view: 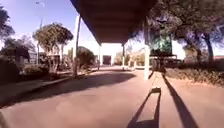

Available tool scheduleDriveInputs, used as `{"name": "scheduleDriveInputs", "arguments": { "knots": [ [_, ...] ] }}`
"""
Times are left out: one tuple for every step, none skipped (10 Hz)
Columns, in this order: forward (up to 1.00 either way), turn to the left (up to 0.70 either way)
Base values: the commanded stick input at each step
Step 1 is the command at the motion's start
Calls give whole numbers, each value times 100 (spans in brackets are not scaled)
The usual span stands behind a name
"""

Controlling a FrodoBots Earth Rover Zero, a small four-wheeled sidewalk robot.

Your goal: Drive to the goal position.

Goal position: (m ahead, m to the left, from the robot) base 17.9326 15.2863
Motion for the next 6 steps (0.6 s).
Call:
{"name": "scheduleDriveInputs", "arguments": {
  "knots": [
    [85,0],
    [85,0],
    [85,0],
    [85,0],
    [85,0],
    [85,0]
  ]
}}
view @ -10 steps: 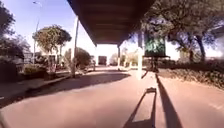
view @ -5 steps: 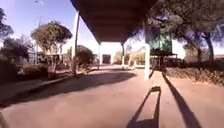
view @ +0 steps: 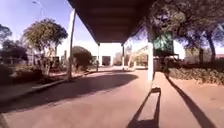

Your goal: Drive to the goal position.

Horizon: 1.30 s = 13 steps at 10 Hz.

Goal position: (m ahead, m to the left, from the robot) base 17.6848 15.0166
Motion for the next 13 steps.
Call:
{"name": "scheduleDriveInputs", "arguments": {
  "knots": [
    [85,0],
    [85,0],
    [85,0],
    [85,0],
    [85,0],
    [85,0],
    [85,0],
    [85,0],
    [85,0],
    [85,0],
    [85,0],
    [85,0],
    [85,0]
  ]
}}
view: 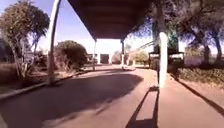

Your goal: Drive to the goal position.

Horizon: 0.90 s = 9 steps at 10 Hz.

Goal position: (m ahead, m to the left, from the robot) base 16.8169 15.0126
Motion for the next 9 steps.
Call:
{"name": "scheduleDriveInputs", "arguments": {
  "knots": [
    [85,0],
    [85,0],
    [85,0],
    [85,0],
    [85,0],
    [85,0],
    [85,0],
    [85,0],
    [85,0]
  ]
}}
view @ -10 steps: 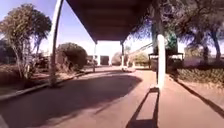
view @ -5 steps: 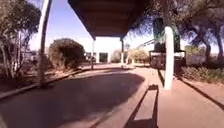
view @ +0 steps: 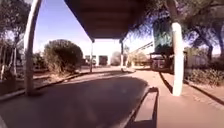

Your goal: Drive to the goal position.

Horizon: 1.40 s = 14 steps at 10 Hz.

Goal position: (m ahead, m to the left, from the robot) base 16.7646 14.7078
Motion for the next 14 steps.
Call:
{"name": "scheduleDriveInputs", "arguments": {
  "knots": [
    [85,0],
    [85,0],
    [85,0],
    [85,0],
    [85,0],
    [85,19],
    [85,34],
    [85,34],
    [85,34],
    [85,3],
    [85,0],
    [85,0],
    [85,0],
    [85,0]
  ]
}}
